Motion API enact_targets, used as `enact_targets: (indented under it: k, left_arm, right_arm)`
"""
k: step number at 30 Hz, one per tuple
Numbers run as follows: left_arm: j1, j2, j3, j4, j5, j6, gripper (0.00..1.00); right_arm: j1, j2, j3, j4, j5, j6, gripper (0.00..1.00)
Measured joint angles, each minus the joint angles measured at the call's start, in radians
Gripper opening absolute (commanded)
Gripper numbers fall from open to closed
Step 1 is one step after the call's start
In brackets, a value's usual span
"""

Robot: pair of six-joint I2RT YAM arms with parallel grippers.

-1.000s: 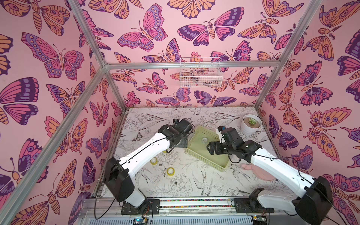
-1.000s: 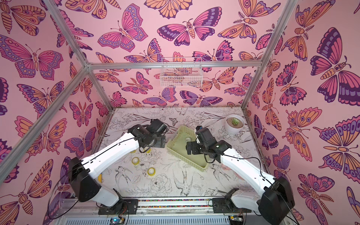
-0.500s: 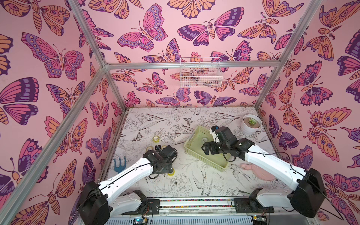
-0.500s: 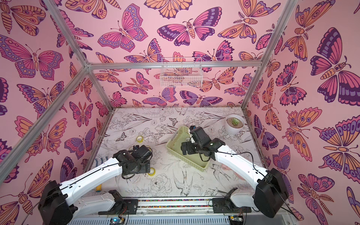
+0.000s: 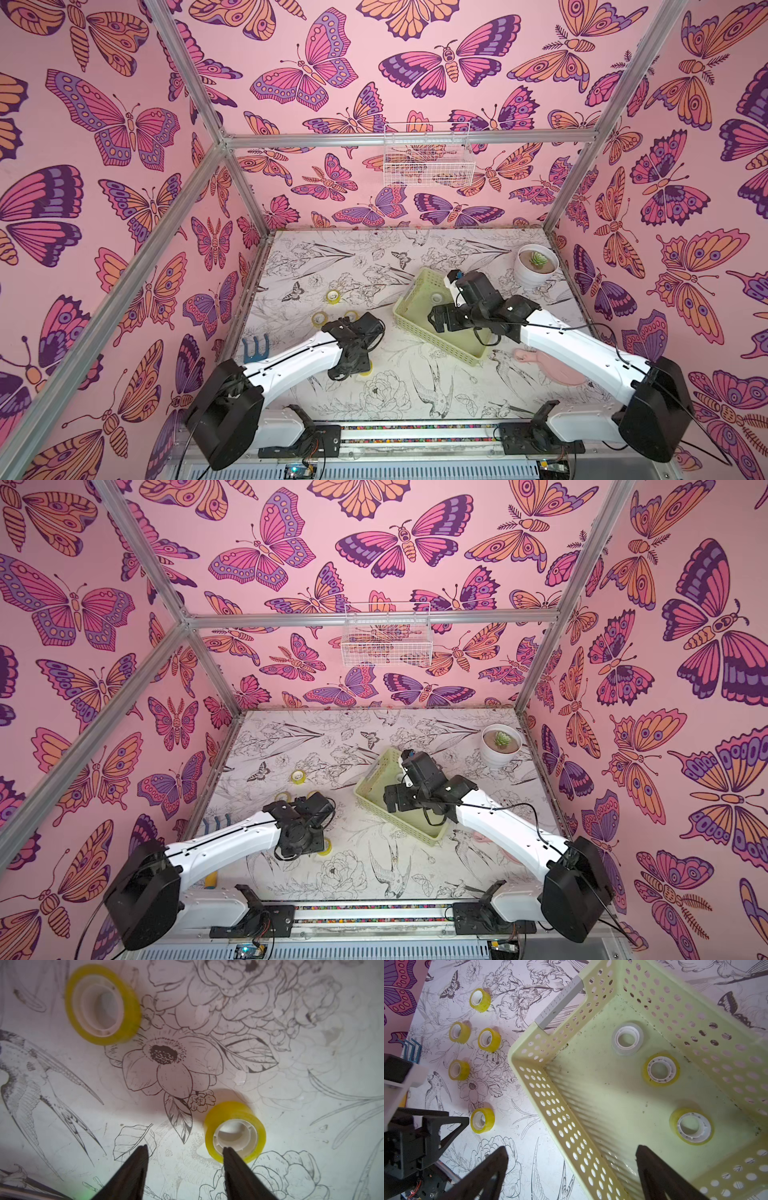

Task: Put the transparent tape into the storage box
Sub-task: Pick up the tape at the center of the board.

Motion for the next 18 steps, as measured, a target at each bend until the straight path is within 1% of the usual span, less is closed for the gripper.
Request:
enact_targets:
  k: [2,8,11,13,15,17,18]
  left_arm:
    - [0.001,0.009,-0.011,0.019,0.014,0.002,0.55]
    - [0.012,0.045,-0.029,0.059,0.04,0.008,0.55]
    - [0.015,0.066,-0.029,0.078,0.045,0.015,0.5]
    - [0.019,0.076,-0.03,0.09,0.047,0.022,0.39]
    - [0.022,0.082,-0.03,0.101,0.05,0.025,0.32]
    - [0.024,0.082,-0.031,0.107,0.057,0.029,0.3]
    - [0.024,0.082,-0.031,0.111,0.061,0.03,0.25]
  right_arm:
    - [0.0,-0.001,0.0,0.0,0.002,0.0,0.99]
    - [0.0,-0.002,0.0,0.0,0.004,0.0,0.99]
    - [0.0,-0.002,0.0,0.0,0.004,0.0,0.99]
    - [0.0,-0.002,0.0,0.0,0.003,0.0,0.99]
    - [0.0,-0.002,0.0,0.0,0.004,0.0,0.99]
    - [0.0,-0.002,0.0,0.0,0.004,0.0,0.99]
    - [0.0,-0.002,0.0,-0.001,0.004,0.0,0.99]
